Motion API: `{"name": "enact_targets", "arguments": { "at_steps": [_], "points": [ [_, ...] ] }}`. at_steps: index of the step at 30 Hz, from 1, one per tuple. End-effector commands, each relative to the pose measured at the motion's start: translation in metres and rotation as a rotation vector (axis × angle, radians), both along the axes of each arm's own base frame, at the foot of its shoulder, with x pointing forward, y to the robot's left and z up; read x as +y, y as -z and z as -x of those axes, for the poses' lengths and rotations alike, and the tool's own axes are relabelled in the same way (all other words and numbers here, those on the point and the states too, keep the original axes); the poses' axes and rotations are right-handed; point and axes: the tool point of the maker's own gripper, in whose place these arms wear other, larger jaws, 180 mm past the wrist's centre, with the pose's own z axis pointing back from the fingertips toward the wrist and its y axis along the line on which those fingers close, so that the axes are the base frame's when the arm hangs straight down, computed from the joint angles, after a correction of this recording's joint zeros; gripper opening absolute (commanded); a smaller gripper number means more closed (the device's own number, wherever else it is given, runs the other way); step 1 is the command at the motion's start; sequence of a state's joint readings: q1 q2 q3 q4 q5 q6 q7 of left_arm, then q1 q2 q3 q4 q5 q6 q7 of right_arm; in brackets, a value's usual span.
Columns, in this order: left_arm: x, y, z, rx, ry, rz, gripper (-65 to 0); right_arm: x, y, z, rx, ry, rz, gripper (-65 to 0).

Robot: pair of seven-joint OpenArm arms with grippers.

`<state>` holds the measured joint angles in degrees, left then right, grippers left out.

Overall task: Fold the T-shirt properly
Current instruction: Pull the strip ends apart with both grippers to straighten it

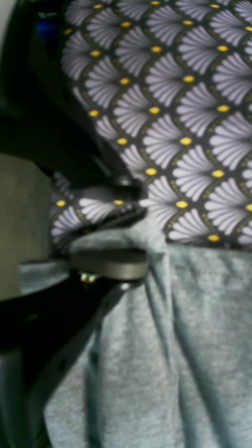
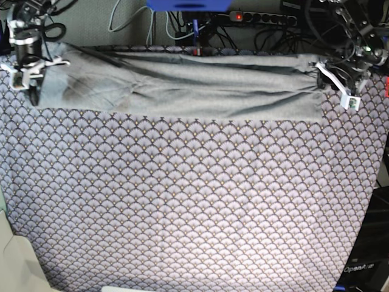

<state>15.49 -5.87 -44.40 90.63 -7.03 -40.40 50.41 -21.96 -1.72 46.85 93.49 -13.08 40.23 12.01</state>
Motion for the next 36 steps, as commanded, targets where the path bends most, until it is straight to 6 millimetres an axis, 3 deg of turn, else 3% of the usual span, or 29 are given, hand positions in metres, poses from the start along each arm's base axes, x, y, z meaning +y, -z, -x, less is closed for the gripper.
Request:
{"name": "enact_targets", "arguments": {
  "at_steps": [1,7,10,17,28,34,36],
  "points": [
    [0.009,0.005,0.012,0.068,-0.003,-0.046,-41.6,-0.004,-0.013,-0.003,-0.049,0.0,0.014,-65.0],
    [0.01,0.001,0.001,0.051,-0.008,-0.045,-41.6,-0.021,-0.006,0.011,0.009,0.061,0.023,-52.4],
    [0.01,0.0,0.0,0.047,-0.008,-0.047,-41.5,-0.022,-0.001,0.014,0.042,0.069,0.02,-49.4],
    [0.011,-0.001,-0.001,0.042,-0.009,-0.049,-41.5,-0.021,0.008,0.019,0.06,0.101,-0.008,-49.1],
    [0.005,0.002,-0.002,0.041,-0.015,-0.034,-41.5,-0.039,0.054,0.029,0.147,0.137,-0.089,-49.0],
    [0.001,0.012,0.0,0.06,-0.021,-0.002,-41.4,-0.039,0.057,0.026,0.144,0.141,-0.103,-49.0],
    [-0.004,0.015,0.001,0.064,-0.024,0.011,-37.9,-0.039,0.057,0.026,0.144,0.141,-0.103,-49.0]
  ]
}}
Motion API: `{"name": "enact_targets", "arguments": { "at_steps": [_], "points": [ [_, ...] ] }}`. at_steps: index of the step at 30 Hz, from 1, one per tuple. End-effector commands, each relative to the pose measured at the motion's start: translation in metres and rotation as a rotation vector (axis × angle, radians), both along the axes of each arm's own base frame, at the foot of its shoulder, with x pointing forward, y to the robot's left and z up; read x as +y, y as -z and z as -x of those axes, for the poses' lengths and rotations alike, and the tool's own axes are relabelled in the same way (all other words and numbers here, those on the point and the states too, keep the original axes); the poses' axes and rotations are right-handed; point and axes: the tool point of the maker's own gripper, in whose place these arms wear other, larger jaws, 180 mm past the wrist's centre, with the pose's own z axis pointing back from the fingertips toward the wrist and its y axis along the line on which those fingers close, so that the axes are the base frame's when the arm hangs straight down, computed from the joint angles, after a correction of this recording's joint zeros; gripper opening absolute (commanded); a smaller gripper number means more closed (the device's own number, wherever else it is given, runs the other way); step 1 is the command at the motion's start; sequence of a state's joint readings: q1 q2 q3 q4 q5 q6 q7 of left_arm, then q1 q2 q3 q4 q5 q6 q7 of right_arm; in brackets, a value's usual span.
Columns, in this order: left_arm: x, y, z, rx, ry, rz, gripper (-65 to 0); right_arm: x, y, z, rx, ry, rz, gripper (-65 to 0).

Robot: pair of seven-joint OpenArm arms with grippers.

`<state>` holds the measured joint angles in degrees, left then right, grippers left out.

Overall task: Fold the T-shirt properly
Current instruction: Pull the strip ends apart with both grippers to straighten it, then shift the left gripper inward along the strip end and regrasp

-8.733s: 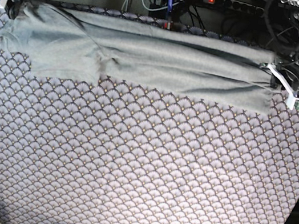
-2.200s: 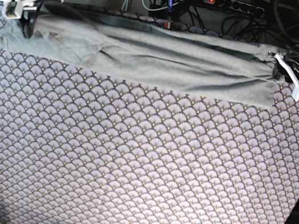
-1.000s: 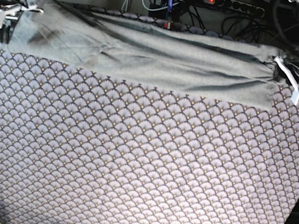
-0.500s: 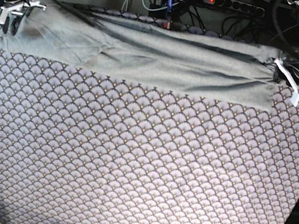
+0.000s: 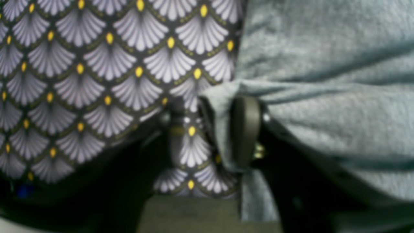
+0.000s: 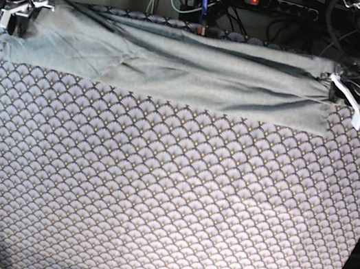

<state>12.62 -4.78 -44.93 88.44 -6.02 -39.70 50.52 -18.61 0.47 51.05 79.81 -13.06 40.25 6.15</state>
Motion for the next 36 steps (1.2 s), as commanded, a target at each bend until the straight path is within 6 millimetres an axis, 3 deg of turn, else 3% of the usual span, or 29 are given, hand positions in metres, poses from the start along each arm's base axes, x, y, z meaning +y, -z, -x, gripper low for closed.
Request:
{"name": "enact_targets", "arguments": {
  "at_steps": [1,4,6,25,30,36],
  "points": [
    [-0.005,0.011,0.012,0.07,0.008,-0.003,-33.8,-0.007,-0.013,-0.005,-0.045,0.001,0.023,-49.0],
    [-0.013,0.013,0.014,0.069,0.005,0.013,-21.8,-0.007,-0.013,-0.005,-0.045,-0.001,0.023,-49.0],
    [-0.013,0.012,0.013,0.068,0.005,0.013,-19.6,-0.007,-0.013,-0.005,-0.045,-0.001,0.023,-49.0],
    [-0.056,0.021,0.005,0.045,-0.008,0.116,-19.7,-0.005,-0.012,-0.004,-0.043,-0.001,0.019,-49.0],
    [-0.053,0.025,0.016,0.117,-0.005,0.105,-19.7,-0.004,-0.011,-0.004,-0.043,0.0,0.016,-49.0],
    [-0.045,0.001,0.005,0.063,0.01,0.043,-19.7,-0.004,-0.011,-0.005,-0.046,0.001,0.014,-49.0]
  ]
}}
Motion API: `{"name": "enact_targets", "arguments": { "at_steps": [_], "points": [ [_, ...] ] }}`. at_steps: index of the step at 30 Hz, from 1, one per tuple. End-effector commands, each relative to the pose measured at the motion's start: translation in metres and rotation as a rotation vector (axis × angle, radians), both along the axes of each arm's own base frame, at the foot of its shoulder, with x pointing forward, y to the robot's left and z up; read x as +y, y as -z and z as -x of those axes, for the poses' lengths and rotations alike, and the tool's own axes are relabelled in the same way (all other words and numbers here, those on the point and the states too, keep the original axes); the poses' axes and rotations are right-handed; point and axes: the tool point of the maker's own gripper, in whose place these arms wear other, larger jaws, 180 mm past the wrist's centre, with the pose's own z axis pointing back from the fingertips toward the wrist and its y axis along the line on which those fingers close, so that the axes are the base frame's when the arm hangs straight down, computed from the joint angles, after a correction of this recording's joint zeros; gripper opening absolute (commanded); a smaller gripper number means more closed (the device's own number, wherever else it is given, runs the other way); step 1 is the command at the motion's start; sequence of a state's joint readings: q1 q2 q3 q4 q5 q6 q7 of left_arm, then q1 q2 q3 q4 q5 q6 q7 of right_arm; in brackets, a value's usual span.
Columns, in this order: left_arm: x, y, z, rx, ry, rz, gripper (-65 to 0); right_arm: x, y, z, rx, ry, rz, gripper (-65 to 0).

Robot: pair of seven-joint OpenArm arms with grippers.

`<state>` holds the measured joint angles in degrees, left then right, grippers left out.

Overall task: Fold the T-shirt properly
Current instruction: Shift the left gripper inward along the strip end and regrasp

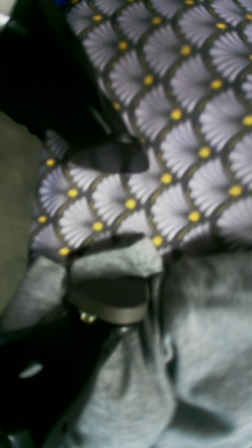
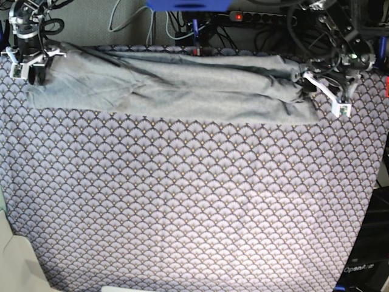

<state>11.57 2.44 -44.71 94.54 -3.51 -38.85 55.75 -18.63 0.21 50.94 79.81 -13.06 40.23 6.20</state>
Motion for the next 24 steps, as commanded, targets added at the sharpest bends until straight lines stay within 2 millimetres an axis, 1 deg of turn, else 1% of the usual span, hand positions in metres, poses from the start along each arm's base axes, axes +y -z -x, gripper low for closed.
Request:
{"name": "enact_targets", "arguments": {
  "at_steps": [1,6,9,12,15,19,22,24],
  "points": [
    [-0.007,0.001,0.006,0.03,0.026,0.009,-19.7,-0.006,-0.012,-0.005,-0.045,0.001,0.018,-49.0],
    [-0.006,-0.007,0.006,0.026,0.026,0.001,-19.7,-0.006,-0.012,-0.006,-0.047,0.001,0.018,-49.0],
    [-0.004,-0.021,0.0,-0.014,0.036,0.019,-19.7,-0.006,-0.012,-0.006,-0.048,0.001,0.018,-49.0],
    [-0.004,-0.03,-0.003,-0.027,0.052,0.049,-19.7,-0.001,-0.011,-0.01,-0.042,-0.018,0.016,-49.1],
    [0.002,-0.037,-0.006,-0.035,0.063,0.056,-19.7,0.002,-0.005,-0.008,-0.009,-0.038,0.033,-49.1],
    [0.013,-0.036,-0.002,-0.037,0.022,0.058,-19.7,0.006,-0.002,-0.008,-0.004,-0.04,0.027,-49.1],
    [0.011,-0.024,0.002,-0.011,0.004,0.095,-19.7,0.007,-0.002,-0.008,-0.004,-0.04,0.026,-49.1],
    [0.009,-0.017,-0.001,-0.002,-0.004,0.122,-19.7,0.007,-0.003,-0.012,-0.011,-0.041,0.026,-49.1]
  ]
}}
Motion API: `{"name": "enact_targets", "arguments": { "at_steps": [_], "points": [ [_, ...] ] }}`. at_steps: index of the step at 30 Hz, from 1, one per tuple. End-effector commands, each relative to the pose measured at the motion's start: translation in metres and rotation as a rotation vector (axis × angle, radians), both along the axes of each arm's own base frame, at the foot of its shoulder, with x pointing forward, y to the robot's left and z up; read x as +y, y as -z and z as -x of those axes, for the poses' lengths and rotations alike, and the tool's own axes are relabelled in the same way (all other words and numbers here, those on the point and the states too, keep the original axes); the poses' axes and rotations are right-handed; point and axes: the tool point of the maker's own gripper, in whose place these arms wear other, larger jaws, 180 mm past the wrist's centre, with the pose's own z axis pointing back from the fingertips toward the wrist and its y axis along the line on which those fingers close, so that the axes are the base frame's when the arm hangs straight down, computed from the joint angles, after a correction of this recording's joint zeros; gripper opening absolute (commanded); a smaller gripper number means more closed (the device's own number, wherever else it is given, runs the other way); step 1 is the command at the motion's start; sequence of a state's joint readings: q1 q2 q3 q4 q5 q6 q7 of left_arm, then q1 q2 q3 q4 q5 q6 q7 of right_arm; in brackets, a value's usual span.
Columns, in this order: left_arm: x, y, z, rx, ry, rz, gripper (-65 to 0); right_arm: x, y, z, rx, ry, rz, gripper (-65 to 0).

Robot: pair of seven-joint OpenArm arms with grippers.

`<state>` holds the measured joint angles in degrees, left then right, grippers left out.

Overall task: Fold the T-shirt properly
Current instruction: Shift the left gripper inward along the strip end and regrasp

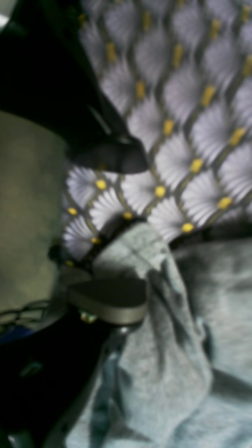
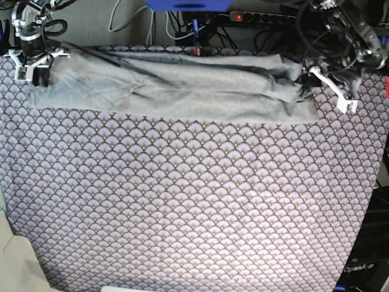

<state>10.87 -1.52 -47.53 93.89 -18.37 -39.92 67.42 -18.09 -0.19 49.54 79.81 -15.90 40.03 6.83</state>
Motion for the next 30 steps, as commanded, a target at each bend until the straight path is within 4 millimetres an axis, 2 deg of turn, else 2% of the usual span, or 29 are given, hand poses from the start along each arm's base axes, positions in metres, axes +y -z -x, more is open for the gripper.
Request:
{"name": "enact_targets", "arguments": {
  "at_steps": [1,3,8,12,16,23,30],
  "points": [
    [0.002,-0.003,-0.006,-0.018,0.0,0.004,-19.7,-0.002,-0.009,-0.008,-0.035,-0.006,0.014,-49.1],
    [0.001,0.004,-0.003,0.0,-0.005,0.023,-19.7,-0.002,-0.009,-0.01,-0.038,-0.006,0.014,-49.1],
    [-0.002,0.007,-0.013,-0.033,-0.017,0.045,-19.7,-0.003,-0.01,-0.01,-0.038,-0.007,0.016,-49.1],
    [0.0,0.013,-0.008,-0.009,-0.027,0.057,-19.7,-0.003,-0.01,-0.01,-0.038,-0.007,0.016,-49.1],
    [0.002,0.01,-0.006,-0.014,-0.025,0.05,-19.5,-0.003,-0.01,-0.01,-0.038,-0.007,0.018,-49.1],
    [0.032,-0.013,-0.009,-0.069,-0.076,-0.023,-19.4,-0.002,-0.001,-0.007,-0.022,0.002,-0.007,-49.1],
    [0.028,-0.012,-0.011,-0.074,-0.075,-0.012,-19.4,-0.002,0.0,-0.006,-0.02,0.002,-0.008,-49.1]
  ]
}}
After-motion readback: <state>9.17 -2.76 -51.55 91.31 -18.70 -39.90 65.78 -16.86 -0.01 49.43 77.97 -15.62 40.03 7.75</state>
